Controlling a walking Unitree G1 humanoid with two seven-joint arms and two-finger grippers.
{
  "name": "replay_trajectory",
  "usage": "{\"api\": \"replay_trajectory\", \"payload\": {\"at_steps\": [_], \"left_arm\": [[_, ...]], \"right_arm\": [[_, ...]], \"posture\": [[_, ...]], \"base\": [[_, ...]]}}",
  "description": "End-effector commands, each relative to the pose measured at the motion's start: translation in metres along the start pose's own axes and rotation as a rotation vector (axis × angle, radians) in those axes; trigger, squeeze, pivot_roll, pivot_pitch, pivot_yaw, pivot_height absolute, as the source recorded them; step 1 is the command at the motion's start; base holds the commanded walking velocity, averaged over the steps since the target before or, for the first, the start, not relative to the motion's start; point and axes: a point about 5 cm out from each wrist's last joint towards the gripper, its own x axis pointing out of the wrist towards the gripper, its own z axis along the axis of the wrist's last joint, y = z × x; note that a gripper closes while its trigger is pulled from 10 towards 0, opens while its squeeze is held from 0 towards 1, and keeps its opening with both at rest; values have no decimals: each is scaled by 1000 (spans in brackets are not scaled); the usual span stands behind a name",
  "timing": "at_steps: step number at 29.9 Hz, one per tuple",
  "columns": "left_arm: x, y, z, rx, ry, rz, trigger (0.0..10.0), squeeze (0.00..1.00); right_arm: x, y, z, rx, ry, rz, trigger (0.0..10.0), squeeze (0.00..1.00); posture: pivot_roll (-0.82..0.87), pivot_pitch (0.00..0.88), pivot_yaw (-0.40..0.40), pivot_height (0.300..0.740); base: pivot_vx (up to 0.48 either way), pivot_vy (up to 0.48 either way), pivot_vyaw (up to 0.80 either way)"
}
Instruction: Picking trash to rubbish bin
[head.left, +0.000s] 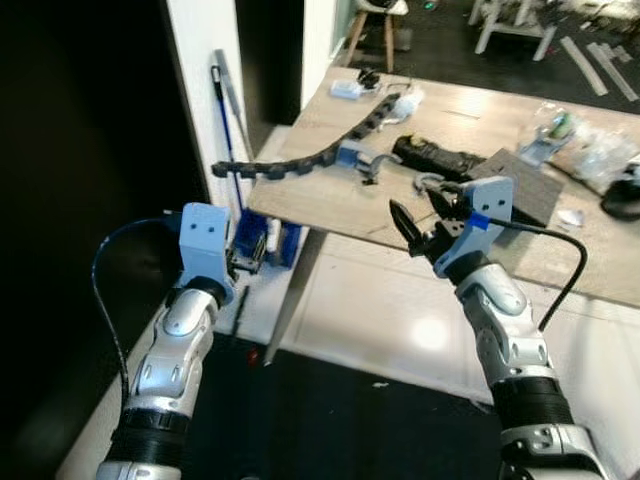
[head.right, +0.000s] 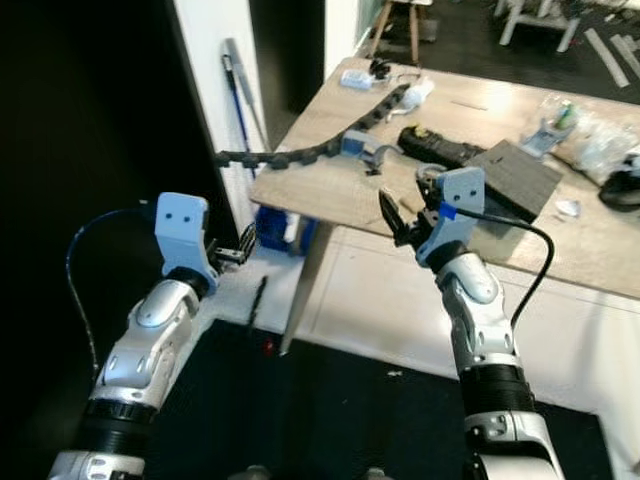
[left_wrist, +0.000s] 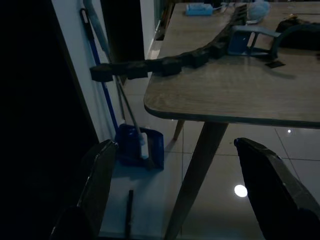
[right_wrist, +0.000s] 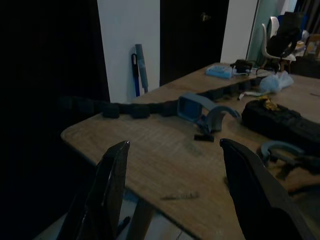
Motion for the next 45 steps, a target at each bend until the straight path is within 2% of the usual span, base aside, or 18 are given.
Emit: {"api": "replay_trajectory", "payload": {"at_steps": [1,22,37,45], "left_arm": [[-1,-2,-4,13,29,-16,10000,0],[0,-3,-4,10,37,-15,10000,0],[1,-7,2,-40,1,-37,10000,0],[1,-8,4,-52,-11,-46,10000,0]], "right_arm": [[-2,-2,1,2,2,-8,10000,0],[-4,-2,0,1,7,-20,10000,0],[0,-3,6,-6,-8,-19,10000,0],[1,-4,7,-9,-9,-17,10000,0]], "posture": [[14,138,-1,740],[10,142,3,740],[5,138,-5,740],[4,135,-8,740]], "base": [[0,0,0],[0,0,0],[0,0,0],[253,0,0]]}}
